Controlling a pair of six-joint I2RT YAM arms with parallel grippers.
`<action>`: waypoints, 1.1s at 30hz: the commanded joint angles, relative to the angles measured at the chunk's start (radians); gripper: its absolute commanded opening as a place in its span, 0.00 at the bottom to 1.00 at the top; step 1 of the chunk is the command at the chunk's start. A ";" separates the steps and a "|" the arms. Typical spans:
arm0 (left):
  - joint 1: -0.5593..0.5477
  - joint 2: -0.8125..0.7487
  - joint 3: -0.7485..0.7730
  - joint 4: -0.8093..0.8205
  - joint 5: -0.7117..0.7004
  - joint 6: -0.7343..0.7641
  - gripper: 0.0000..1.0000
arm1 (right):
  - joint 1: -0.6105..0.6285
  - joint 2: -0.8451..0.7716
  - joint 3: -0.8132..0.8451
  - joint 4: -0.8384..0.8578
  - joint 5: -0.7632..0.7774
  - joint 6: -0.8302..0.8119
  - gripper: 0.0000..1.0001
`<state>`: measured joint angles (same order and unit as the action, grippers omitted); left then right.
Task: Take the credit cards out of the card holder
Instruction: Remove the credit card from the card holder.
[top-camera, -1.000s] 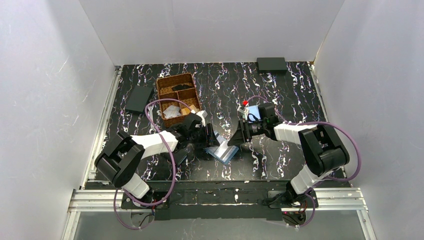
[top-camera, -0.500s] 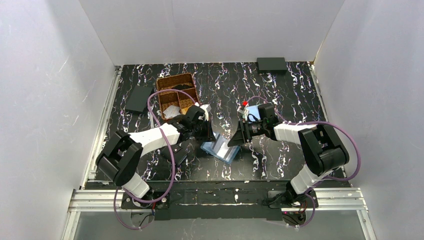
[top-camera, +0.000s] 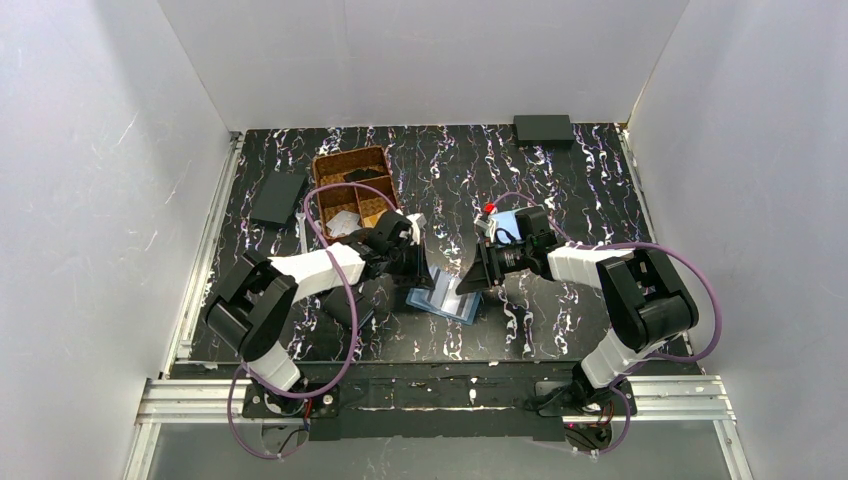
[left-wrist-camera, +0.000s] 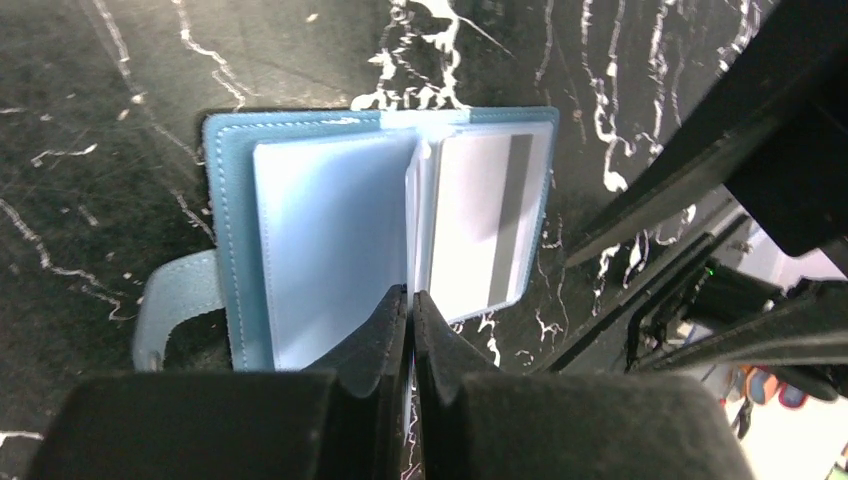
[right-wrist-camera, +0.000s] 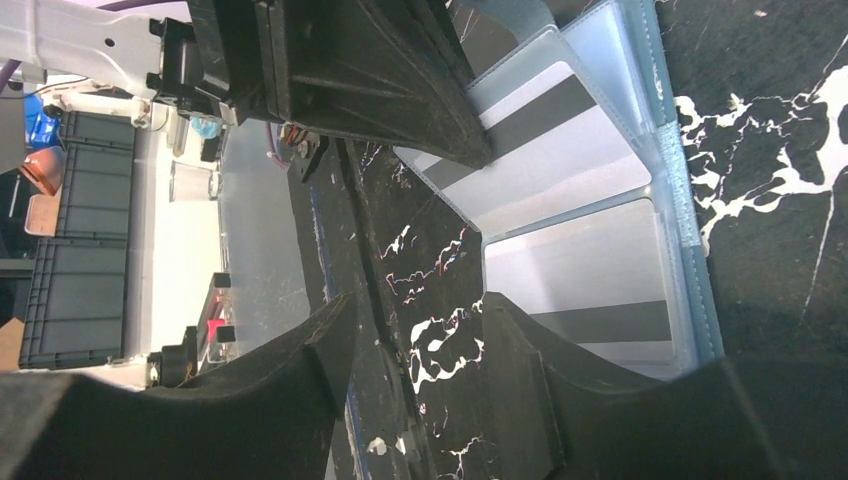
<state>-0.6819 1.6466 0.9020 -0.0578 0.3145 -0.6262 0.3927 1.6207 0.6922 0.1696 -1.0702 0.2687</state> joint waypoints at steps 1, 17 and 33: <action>0.024 -0.003 -0.052 0.136 0.089 -0.075 0.00 | -0.001 -0.021 0.038 -0.017 -0.010 -0.038 0.57; 0.053 -0.144 -0.320 0.748 0.175 -0.361 0.00 | -0.024 -0.048 0.080 -0.128 -0.119 -0.217 0.59; 0.053 -0.152 -0.386 0.985 0.192 -0.461 0.00 | -0.071 -0.033 0.033 0.109 -0.141 0.080 0.58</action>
<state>-0.6304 1.5211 0.5377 0.8150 0.4839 -1.0470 0.3271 1.5959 0.7345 0.1970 -1.1824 0.2825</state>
